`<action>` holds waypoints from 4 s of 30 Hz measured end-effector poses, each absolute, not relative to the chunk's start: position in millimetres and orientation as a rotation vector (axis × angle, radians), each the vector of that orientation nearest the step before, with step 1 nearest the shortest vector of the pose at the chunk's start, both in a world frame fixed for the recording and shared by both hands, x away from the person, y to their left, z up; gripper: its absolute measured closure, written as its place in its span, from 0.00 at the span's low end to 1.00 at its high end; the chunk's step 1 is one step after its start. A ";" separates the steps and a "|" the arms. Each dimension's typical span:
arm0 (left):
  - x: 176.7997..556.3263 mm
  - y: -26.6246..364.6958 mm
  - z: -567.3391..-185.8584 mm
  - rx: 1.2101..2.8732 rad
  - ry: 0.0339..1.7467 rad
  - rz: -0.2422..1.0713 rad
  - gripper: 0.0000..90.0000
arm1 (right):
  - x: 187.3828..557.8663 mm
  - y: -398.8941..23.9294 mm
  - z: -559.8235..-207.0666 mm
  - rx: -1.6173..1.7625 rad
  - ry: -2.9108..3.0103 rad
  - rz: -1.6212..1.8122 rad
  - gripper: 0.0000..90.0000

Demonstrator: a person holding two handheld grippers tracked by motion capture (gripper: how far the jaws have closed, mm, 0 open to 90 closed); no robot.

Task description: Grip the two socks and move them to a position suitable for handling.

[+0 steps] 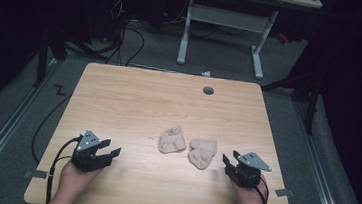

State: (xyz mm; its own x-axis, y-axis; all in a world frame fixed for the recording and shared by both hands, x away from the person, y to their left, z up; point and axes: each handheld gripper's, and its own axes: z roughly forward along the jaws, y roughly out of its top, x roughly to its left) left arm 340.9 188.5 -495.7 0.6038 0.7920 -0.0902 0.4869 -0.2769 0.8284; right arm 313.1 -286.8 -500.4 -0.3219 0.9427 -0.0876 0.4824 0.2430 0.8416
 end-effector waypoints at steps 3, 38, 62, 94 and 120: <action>343.6 189.2 -495.0 1.907 1.032 0.421 0.49 | 314.7 -291.3 -505.0 1.324 1.912 0.976 0.62; 332.5 190.9 -494.8 1.913 1.016 0.453 0.56 | 359.2 -255.2 -498.3 1.263 2.061 1.021 0.84; 333.7 171.8 -498.4 1.952 0.962 0.480 0.62 | 346.1 -234.0 -520.1 1.186 2.288 0.865 0.97; 339.7 152.6 -499.8 1.997 0.876 0.394 0.53 | 327.3 -229.3 -522.9 1.185 2.259 0.865 0.96; 338.8 149.3 -500.4 2.017 0.854 0.379 0.53 | 317.7 -192.2 -520.3 1.057 2.332 0.885 0.89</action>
